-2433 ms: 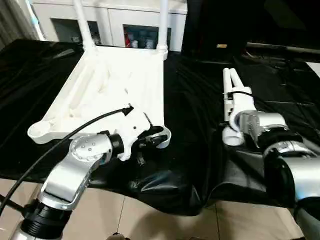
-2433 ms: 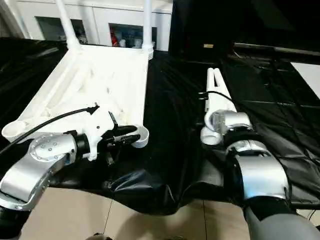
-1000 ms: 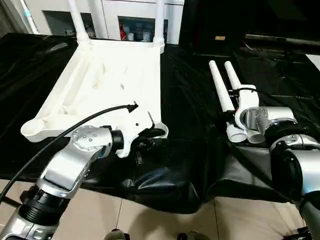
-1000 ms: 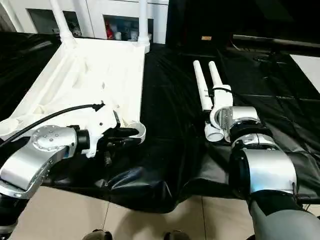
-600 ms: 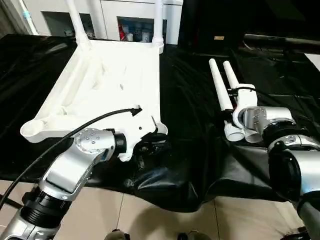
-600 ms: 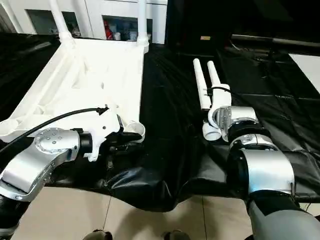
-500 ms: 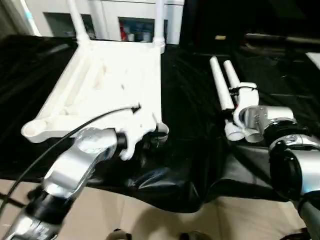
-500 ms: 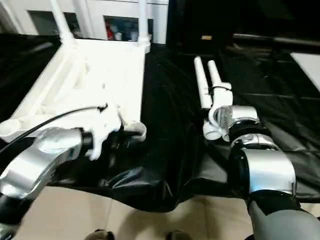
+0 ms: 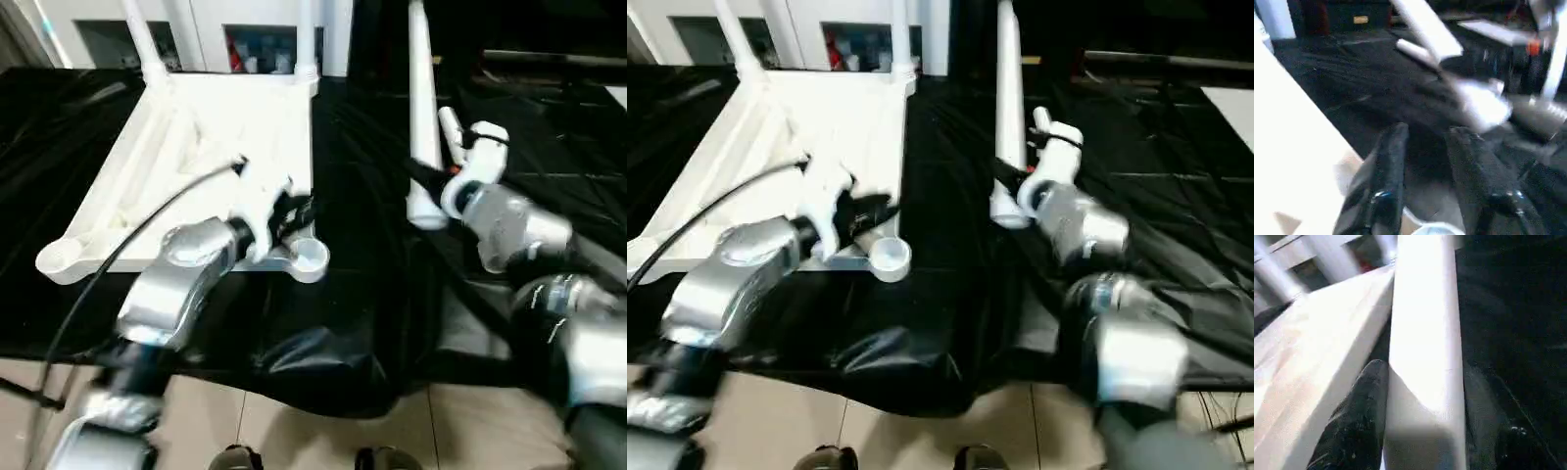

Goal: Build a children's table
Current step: Pick table leg

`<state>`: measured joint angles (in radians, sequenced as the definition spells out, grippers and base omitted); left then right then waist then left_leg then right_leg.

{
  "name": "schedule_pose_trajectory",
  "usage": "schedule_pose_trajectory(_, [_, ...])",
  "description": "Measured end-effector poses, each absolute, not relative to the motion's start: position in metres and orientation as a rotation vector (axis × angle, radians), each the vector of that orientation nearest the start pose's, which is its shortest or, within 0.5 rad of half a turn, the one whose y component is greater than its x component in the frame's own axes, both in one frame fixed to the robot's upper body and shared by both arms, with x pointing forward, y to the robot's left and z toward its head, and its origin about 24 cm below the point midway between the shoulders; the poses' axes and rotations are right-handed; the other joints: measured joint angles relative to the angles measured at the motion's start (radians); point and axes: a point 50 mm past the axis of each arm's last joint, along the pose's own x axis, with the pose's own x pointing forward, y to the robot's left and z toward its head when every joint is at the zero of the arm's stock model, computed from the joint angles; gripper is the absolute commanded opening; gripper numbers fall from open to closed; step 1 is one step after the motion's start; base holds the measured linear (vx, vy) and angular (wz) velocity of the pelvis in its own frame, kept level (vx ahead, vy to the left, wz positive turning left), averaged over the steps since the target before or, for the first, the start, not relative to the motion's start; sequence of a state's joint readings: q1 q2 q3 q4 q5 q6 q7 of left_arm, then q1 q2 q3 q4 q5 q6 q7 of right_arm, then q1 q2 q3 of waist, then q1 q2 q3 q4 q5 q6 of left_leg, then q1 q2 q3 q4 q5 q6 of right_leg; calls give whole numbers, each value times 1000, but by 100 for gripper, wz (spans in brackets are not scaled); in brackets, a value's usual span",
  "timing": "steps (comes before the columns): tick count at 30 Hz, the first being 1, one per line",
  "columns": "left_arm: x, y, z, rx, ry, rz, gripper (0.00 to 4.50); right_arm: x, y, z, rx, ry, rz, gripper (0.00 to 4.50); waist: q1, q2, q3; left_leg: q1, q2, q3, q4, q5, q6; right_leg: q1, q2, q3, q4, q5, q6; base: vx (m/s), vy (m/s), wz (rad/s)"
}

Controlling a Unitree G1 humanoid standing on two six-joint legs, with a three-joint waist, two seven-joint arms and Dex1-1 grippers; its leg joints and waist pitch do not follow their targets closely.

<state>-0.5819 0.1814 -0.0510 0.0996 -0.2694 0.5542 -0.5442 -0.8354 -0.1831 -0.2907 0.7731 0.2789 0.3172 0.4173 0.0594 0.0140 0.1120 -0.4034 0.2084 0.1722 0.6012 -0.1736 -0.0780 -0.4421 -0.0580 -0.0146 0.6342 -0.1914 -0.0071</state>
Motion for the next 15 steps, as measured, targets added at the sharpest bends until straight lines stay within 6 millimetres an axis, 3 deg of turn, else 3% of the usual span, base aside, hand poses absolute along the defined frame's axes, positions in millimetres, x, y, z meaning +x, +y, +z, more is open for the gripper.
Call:
schedule_pose_trajectory(4, [335,95,142,-120,108,-743,203,366,-155,110,285,97,479,184,7,-5,3,-1,0,1,-1,-1,2,1,-1,0,-4,0,0,0,0,0])
schedule_pose_trajectory(10, [332,80,140,-153,116,-750,254,341,-154,117,193,-7,508,184,4,-19,7,1,0,1,-2,0,1,3,-1,0,-5,0,1,0,0,0])
schedule_pose_trajectory(15, [332,72,141,-251,132,-740,297,317,-141,121,234,-53,623,184,-10,-12,9,1,0,2,-2,0,1,3,-1,2,-7,4,5,0,0,0])
